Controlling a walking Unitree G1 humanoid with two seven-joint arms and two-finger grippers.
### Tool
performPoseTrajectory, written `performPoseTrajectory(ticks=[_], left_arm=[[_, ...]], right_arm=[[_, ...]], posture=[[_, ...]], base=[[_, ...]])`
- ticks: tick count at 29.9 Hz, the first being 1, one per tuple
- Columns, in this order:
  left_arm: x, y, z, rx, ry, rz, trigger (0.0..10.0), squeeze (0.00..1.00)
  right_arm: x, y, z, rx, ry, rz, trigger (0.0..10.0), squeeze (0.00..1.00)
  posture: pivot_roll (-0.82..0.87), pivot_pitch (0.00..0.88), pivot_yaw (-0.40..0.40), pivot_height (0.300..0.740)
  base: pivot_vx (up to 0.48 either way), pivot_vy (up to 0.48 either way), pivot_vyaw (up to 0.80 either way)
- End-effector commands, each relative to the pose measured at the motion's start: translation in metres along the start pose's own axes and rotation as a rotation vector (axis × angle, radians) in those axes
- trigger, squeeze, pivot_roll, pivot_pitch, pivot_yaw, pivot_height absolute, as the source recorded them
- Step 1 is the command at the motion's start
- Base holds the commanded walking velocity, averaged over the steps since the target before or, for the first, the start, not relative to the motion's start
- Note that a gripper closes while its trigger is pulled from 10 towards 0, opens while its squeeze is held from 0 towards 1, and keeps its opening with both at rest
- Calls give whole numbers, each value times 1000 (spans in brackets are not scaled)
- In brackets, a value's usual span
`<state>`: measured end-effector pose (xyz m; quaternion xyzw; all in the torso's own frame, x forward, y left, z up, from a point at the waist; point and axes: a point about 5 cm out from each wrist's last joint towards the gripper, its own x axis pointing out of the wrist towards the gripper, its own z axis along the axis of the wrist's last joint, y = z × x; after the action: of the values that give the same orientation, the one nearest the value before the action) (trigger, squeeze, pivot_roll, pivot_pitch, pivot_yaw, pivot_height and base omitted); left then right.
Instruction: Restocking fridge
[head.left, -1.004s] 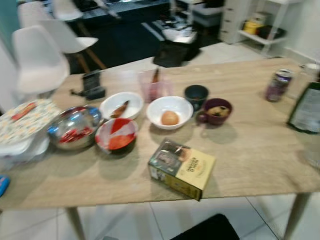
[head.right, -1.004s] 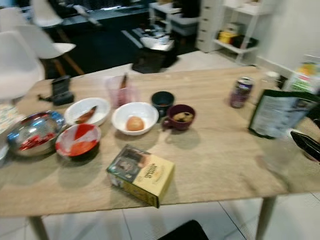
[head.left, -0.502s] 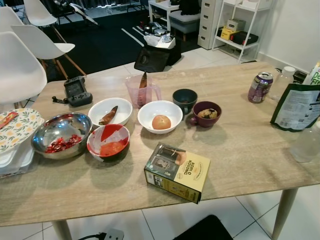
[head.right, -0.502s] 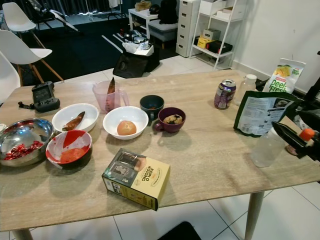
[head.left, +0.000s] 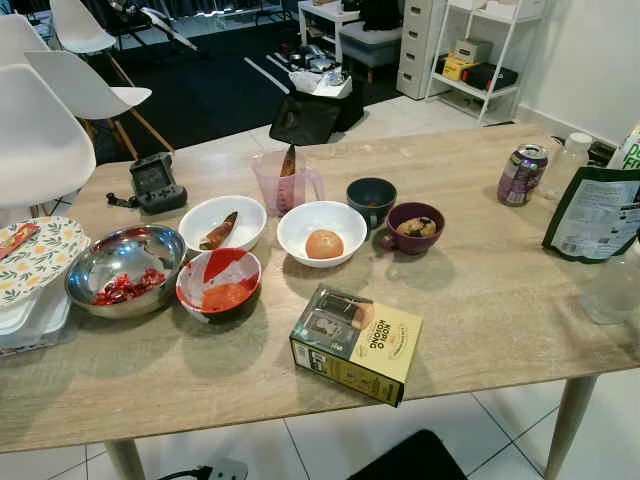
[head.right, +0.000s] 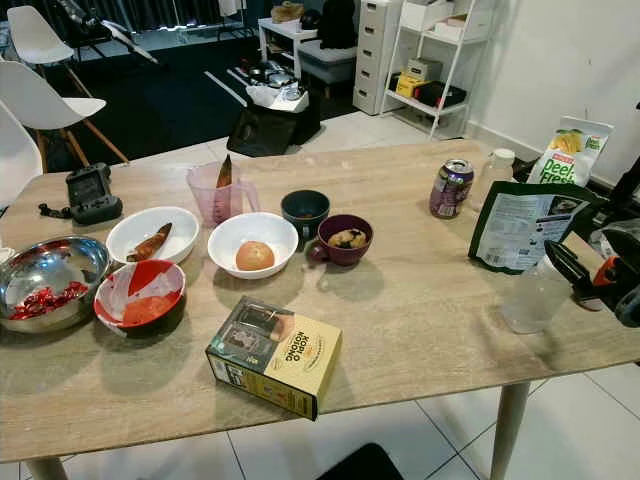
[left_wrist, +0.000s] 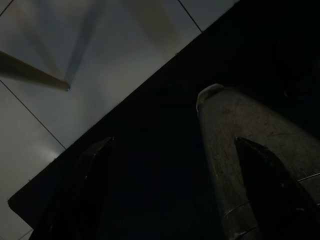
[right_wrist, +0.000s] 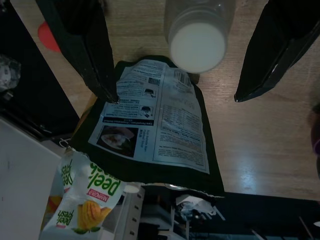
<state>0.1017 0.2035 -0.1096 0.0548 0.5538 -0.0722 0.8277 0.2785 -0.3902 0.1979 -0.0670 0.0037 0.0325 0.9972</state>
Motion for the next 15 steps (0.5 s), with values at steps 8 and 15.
performPoseTrajectory(ticks=[8,15], left_arm=[[0,-6,-10,3,41,-22,10000,0],[-1,-6,-10,4,41,-20,10000,0]], right_arm=[[8,10,-18,-3,69,-9,10000,0],[12,18,-24,14,79,20,10000,0]], posture=[[-75,13,8,740],[-72,13,7,740]], base=[[0,0,0],[0,0,0]])
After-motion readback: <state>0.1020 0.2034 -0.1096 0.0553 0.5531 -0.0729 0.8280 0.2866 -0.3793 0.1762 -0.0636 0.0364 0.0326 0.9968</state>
